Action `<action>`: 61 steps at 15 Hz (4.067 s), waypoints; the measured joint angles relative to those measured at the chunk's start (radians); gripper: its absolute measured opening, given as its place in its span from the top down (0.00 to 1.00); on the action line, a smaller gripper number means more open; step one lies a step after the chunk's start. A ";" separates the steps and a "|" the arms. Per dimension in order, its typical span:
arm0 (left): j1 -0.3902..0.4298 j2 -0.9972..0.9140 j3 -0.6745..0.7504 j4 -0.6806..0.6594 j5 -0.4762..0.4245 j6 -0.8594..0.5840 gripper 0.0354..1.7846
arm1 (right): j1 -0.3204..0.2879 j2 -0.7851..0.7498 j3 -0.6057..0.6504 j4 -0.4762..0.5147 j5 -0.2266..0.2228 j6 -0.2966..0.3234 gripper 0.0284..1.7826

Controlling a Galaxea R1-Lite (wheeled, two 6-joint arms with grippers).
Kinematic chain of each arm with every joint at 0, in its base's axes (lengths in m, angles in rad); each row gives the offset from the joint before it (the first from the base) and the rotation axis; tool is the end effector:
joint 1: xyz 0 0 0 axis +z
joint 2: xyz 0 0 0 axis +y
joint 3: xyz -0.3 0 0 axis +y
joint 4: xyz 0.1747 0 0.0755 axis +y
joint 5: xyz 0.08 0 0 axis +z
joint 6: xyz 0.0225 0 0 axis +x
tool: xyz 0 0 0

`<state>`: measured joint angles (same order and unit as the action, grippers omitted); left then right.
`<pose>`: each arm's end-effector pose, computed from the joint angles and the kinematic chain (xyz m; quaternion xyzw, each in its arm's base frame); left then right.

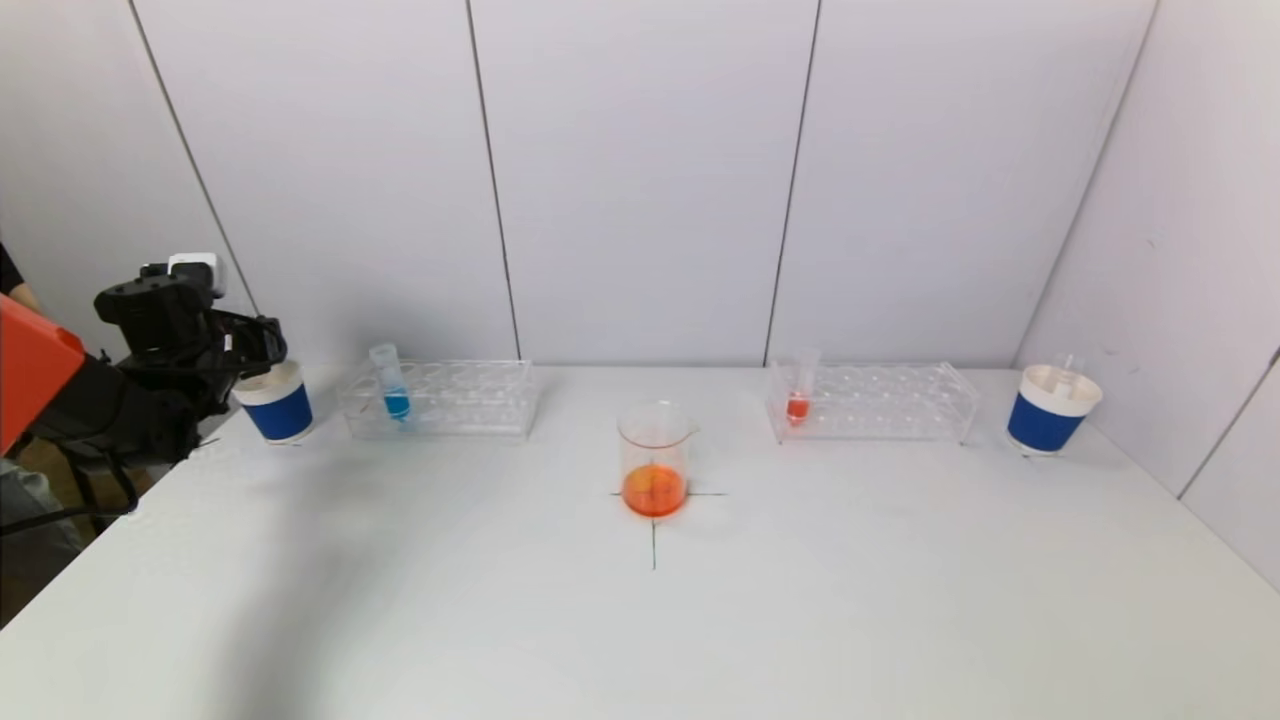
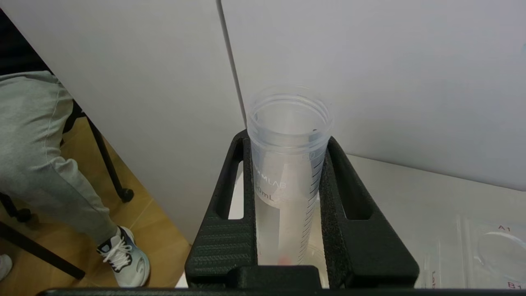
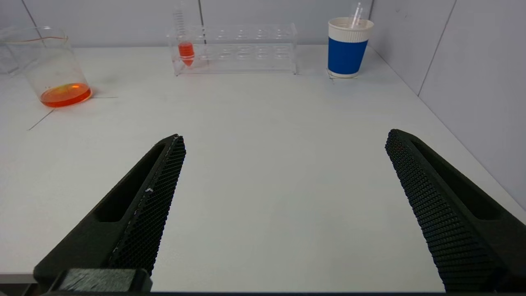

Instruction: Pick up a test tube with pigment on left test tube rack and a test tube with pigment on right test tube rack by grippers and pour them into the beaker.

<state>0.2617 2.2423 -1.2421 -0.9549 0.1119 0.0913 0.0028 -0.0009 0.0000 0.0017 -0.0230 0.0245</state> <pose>0.4309 0.1180 0.1240 0.0431 0.0310 0.1844 0.9814 -0.0229 -0.0006 0.0753 0.0122 0.0003 -0.0101 0.9999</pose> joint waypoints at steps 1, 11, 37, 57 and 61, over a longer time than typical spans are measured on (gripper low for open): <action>0.000 0.001 0.009 -0.013 -0.001 0.000 0.76 | 0.000 0.000 0.000 0.000 0.000 0.000 0.01; -0.001 0.035 0.071 -0.088 -0.001 -0.001 0.76 | 0.000 0.000 0.000 0.000 0.000 0.000 0.01; 0.000 0.037 0.074 -0.100 -0.001 0.000 0.45 | 0.000 0.000 0.000 0.000 0.000 0.000 0.01; -0.059 -0.125 0.075 0.007 -0.031 -0.038 0.01 | 0.000 0.000 0.000 0.000 0.000 0.000 0.01; -0.145 -0.287 0.106 0.092 -0.027 -0.066 0.01 | 0.000 0.000 0.000 0.000 0.000 0.000 0.01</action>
<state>0.1164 1.9551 -1.1362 -0.8626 0.0851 0.0257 0.0028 -0.0009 0.0000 0.0013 -0.0230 0.0245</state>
